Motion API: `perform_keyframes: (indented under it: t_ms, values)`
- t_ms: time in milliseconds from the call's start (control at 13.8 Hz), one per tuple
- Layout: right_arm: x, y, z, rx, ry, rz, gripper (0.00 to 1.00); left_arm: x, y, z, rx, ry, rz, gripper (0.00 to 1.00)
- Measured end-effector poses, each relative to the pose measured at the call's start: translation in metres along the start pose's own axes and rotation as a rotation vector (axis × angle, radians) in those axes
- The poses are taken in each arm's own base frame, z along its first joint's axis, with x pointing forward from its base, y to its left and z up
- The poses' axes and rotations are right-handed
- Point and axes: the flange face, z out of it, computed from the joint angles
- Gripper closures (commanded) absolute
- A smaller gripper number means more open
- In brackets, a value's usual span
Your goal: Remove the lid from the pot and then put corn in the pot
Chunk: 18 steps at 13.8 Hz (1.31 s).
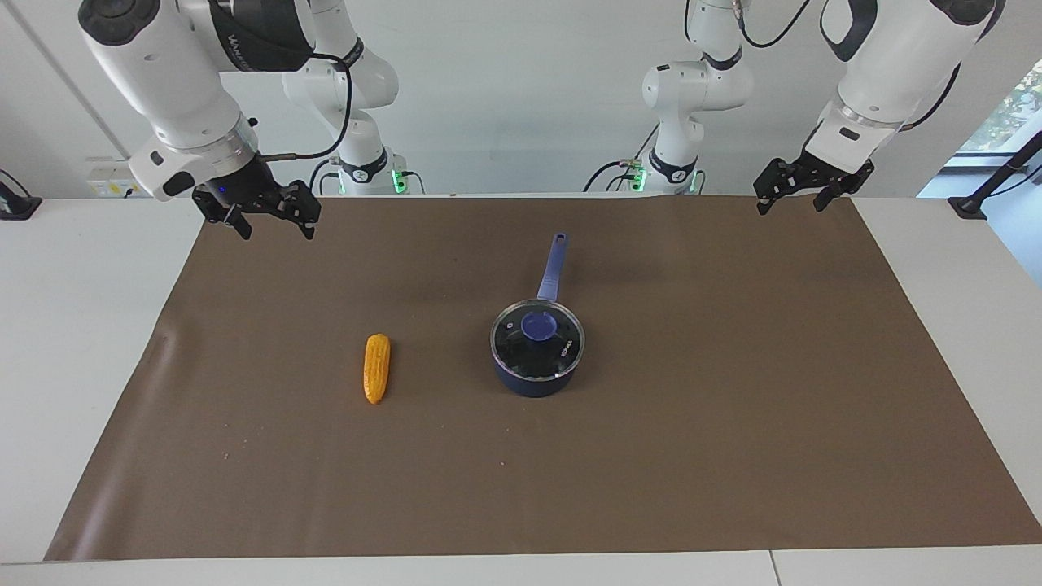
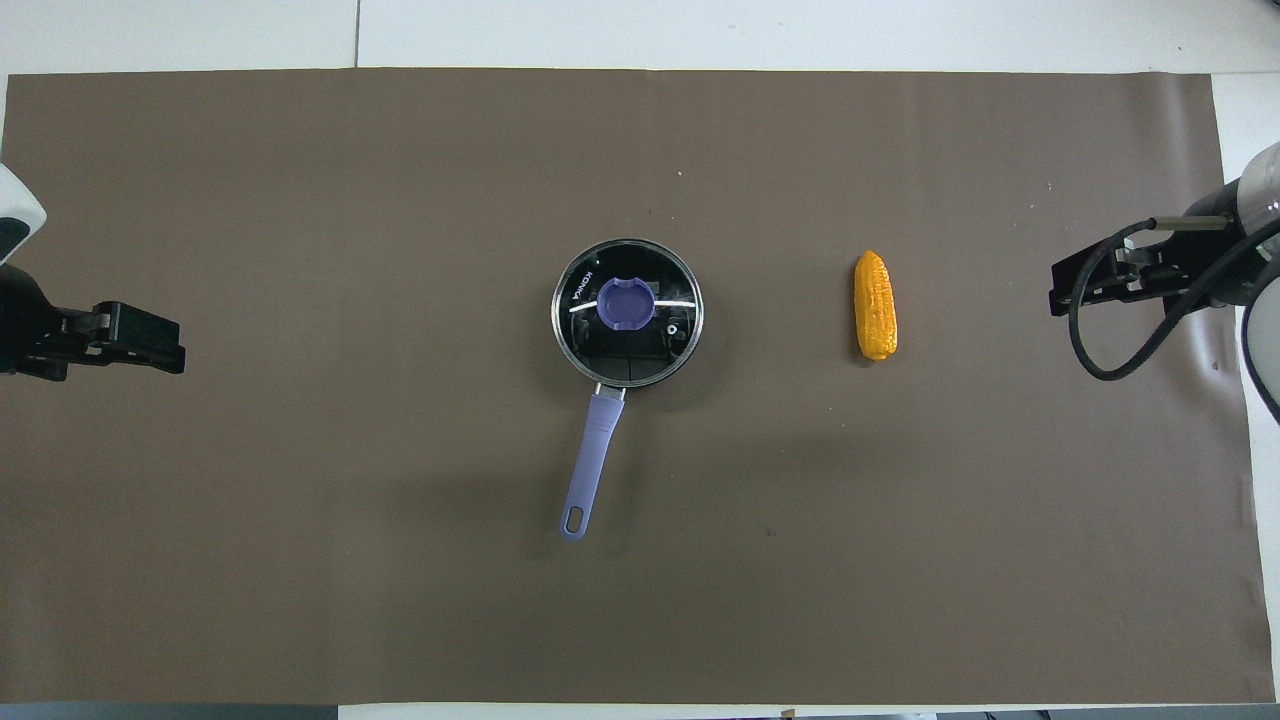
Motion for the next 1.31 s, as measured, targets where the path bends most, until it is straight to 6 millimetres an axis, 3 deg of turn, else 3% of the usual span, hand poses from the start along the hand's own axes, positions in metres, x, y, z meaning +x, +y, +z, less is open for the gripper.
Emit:
perform_keyframes:
  t_ms: [798,944,1089,1306]
  values:
    - [0.0,0.0,0.0,0.0,0.0,0.0,0.0,0.005,0.008,-0.004,-0.009,0.048,-0.005,0.0]
    - [0.0,0.0,0.0,0.0,0.0,0.0,0.0,0.009,0.032,-0.004,-0.032,0.08,-0.005,0.0]
    - [0.001,0.0,0.002,0.001,0.005,0.0,0.0,0.016,0.073,0.006,-0.059,0.087,-0.016,0.0]
    - [0.007,-0.003,0.035,0.008,0.064,-0.003,0.0,0.033,0.145,0.037,-0.083,0.055,-0.002,0.0]
